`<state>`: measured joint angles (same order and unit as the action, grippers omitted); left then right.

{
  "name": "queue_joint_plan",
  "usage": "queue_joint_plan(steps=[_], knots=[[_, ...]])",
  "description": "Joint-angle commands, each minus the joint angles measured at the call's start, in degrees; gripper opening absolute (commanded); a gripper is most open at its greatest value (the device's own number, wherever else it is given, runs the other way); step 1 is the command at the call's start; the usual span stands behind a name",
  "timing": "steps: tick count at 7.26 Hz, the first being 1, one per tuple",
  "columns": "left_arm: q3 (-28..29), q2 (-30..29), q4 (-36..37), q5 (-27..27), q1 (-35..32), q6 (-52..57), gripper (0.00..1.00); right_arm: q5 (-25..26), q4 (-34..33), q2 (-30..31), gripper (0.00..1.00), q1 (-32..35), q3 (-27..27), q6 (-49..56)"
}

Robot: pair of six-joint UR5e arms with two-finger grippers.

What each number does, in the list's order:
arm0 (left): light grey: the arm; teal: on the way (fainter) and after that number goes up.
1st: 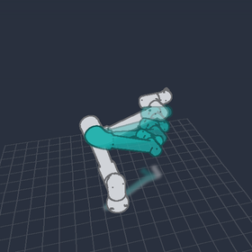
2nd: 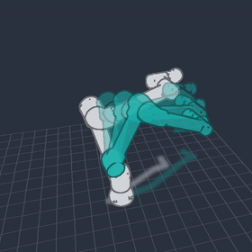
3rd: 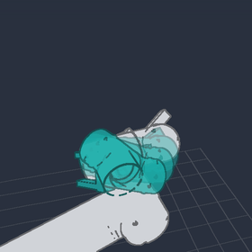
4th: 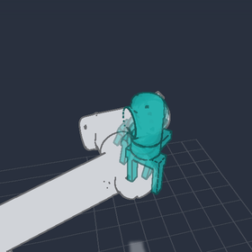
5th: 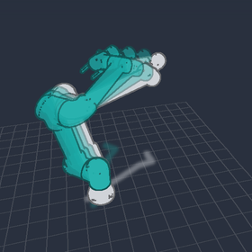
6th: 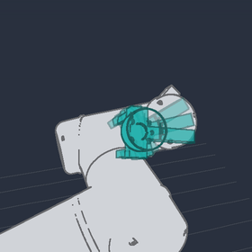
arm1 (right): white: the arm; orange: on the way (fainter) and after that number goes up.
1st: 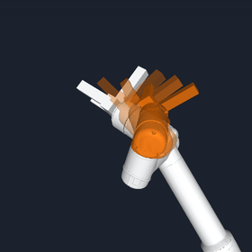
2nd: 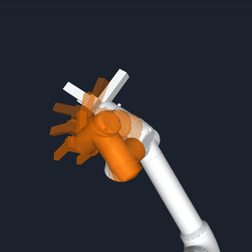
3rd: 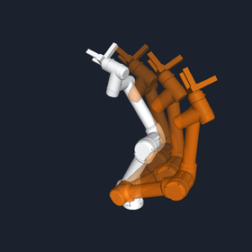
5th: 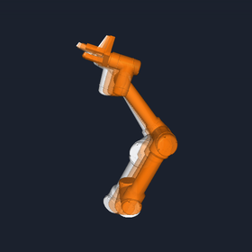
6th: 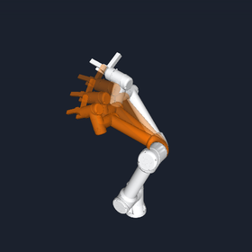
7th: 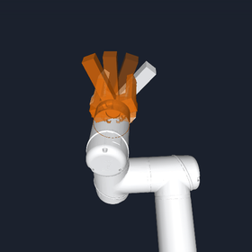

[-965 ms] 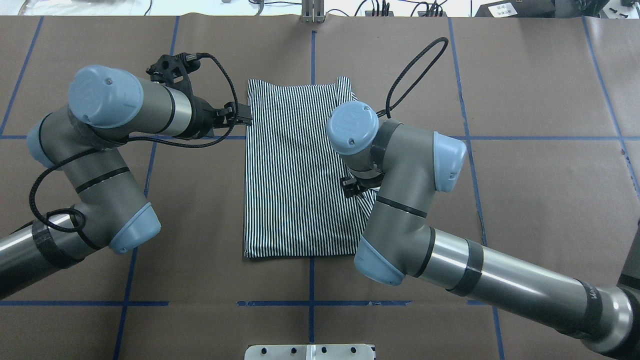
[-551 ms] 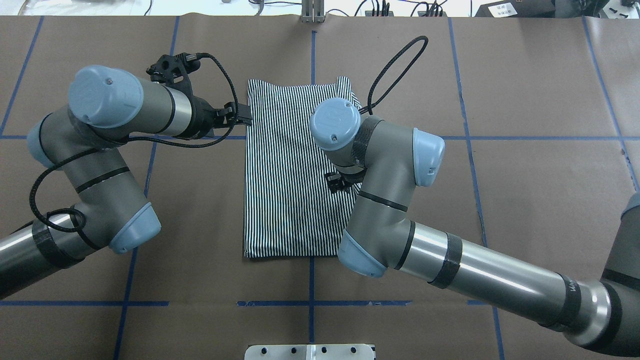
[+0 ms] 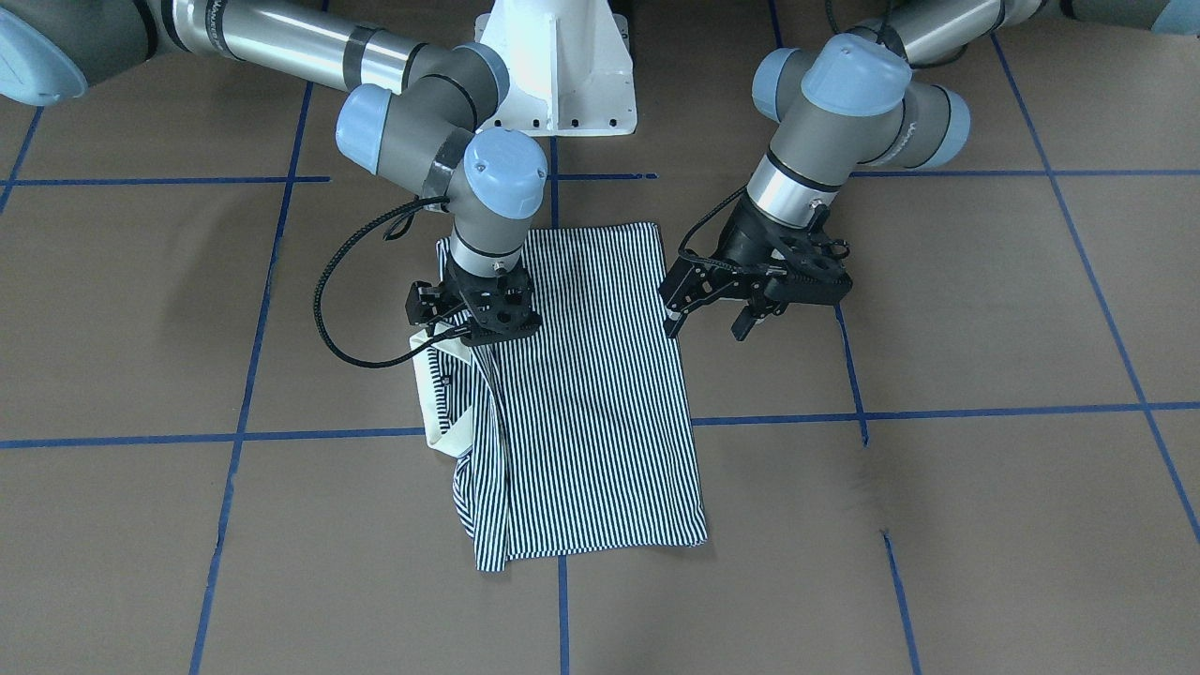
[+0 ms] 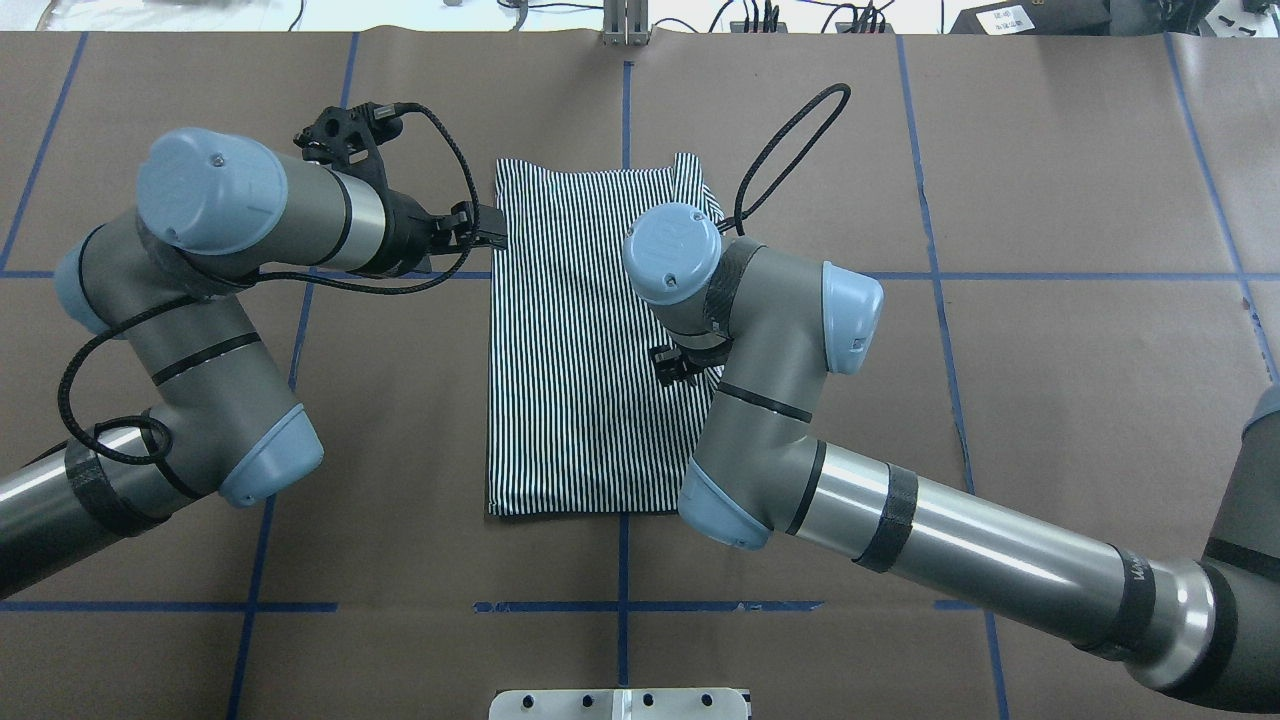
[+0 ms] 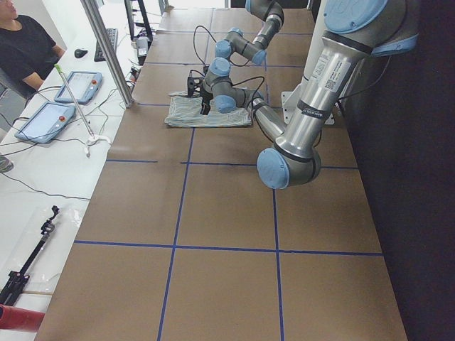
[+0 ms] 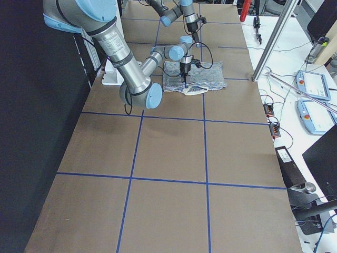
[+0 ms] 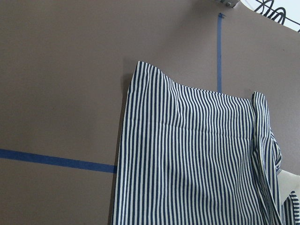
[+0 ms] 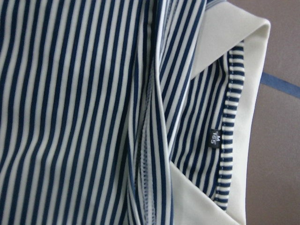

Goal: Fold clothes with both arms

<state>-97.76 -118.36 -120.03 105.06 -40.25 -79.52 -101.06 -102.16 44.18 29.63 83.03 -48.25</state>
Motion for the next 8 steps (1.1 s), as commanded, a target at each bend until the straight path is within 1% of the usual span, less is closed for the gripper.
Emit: queue_joint_plan(steps=[1, 4, 5, 6, 7, 8], knots=[[0.03, 0.06, -0.03, -0.03, 0.00, 0.07, 1.00, -0.10, -0.06, 0.64, 1.00, 0.34, 0.20, 0.09], [0.11, -0.02, -0.03, -0.03, 0.00, 0.07, 1.00, -0.10, -0.15, 2.13, 1.00, 1.22, 0.38, 0.09], [0.11, -0.02, -0.03, -0.03, 0.00, 0.07, 1.00, -0.28, -0.41, 3.26, 1.00, 2.53, 1.86, 0.70], [0.11, -0.02, -0.03, -0.03, 0.00, 0.07, 1.00, -0.37, -2.07, 6.50, 1.00, 4.54, 7.00, 3.92], [0.11, -0.11, -0.03, -0.03, 0.00, -0.10, 1.00, -0.19, -3.39, 11.23, 1.00, 4.99, 11.84, 5.78], [0.11, -0.02, -0.03, -0.03, 0.00, -0.02, 1.00, -0.10, -3.66, 12.58, 1.00, 5.00, 14.24, 5.80]])
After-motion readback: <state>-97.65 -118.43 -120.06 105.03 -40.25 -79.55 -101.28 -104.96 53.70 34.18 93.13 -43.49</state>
